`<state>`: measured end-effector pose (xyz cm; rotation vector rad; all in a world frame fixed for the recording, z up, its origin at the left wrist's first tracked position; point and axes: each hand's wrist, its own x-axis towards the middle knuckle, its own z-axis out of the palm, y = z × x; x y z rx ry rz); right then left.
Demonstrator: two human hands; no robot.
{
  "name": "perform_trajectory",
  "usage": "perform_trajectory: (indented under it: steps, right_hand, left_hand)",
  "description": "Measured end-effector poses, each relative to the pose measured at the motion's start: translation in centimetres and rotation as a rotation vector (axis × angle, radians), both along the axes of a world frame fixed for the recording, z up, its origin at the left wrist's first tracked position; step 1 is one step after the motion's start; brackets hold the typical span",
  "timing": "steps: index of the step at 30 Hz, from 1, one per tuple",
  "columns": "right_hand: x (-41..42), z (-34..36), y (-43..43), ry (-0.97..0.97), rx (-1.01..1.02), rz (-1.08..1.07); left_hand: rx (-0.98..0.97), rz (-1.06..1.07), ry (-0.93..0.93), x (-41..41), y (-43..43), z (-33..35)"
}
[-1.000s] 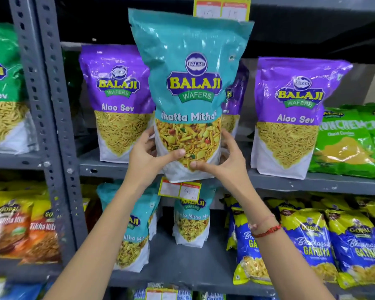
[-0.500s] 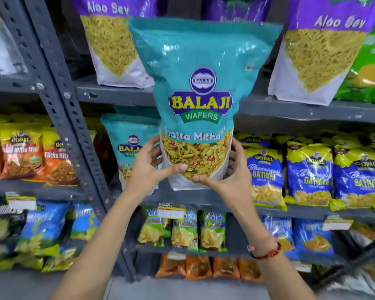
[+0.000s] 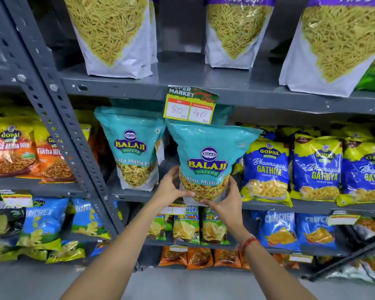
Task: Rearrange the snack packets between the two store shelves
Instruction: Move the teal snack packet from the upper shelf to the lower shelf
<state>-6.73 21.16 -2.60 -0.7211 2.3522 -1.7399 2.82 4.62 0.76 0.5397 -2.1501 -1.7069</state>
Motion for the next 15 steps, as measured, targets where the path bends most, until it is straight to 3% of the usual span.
perform_trajectory:
  steps: [15]
  right_hand:
    - [-5.1, -1.4, -3.6, -0.09, 0.083, 0.055]
  left_hand:
    - [-0.008, -0.016, -0.095, -5.1, -3.9, -3.2]
